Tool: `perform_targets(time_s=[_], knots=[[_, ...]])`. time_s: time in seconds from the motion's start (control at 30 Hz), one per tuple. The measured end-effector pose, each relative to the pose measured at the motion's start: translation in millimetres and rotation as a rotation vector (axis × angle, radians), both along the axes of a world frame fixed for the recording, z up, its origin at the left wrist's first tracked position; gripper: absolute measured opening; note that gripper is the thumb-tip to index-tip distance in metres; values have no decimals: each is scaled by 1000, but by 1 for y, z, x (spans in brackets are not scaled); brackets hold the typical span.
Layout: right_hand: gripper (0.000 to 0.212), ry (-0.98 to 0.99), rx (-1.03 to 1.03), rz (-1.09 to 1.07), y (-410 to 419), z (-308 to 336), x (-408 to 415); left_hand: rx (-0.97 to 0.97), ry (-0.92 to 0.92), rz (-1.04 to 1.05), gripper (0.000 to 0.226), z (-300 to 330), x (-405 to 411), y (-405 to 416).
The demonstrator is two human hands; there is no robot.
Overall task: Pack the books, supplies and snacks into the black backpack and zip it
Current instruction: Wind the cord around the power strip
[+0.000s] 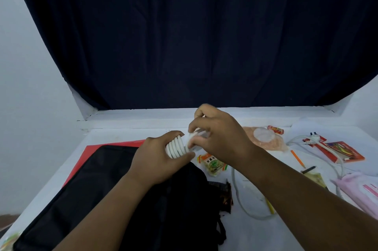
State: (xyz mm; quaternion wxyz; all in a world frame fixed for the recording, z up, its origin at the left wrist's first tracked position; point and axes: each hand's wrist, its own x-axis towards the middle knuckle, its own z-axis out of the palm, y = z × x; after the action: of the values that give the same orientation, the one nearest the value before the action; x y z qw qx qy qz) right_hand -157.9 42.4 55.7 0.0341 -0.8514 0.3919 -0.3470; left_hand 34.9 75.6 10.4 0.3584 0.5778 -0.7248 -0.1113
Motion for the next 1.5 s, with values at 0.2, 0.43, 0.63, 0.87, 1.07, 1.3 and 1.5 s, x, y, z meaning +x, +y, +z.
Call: perform_targets(time_s=[0.2, 0.43, 0.63, 0.87, 1.07, 1.3, 1.5], knots=[[24, -168, 222, -117, -4, -14, -27, 18, 186, 59, 28, 3, 10, -1], [16, -441, 894, 217, 5, -13, -49, 140, 225, 153, 25, -2, 20, -7], [8, -461, 443, 2, -12, -7, -41, 230, 146, -112, 29, 3, 13, -3], [13, -520, 557, 46, -13, -11, -37, 217, 243, -376, 43, 19, 8, 10], [30, -458, 622, 75, -2, -35, -29, 187, 379, -327, 70, 15, 2, 13], [17, -430, 714, 43, 3, -37, -26, 228, 563, -260, 44, 16, -4, 13], [29, -366, 932, 129, 5, -46, -31, 112, 604, -1, 28, 7, -2, -1]])
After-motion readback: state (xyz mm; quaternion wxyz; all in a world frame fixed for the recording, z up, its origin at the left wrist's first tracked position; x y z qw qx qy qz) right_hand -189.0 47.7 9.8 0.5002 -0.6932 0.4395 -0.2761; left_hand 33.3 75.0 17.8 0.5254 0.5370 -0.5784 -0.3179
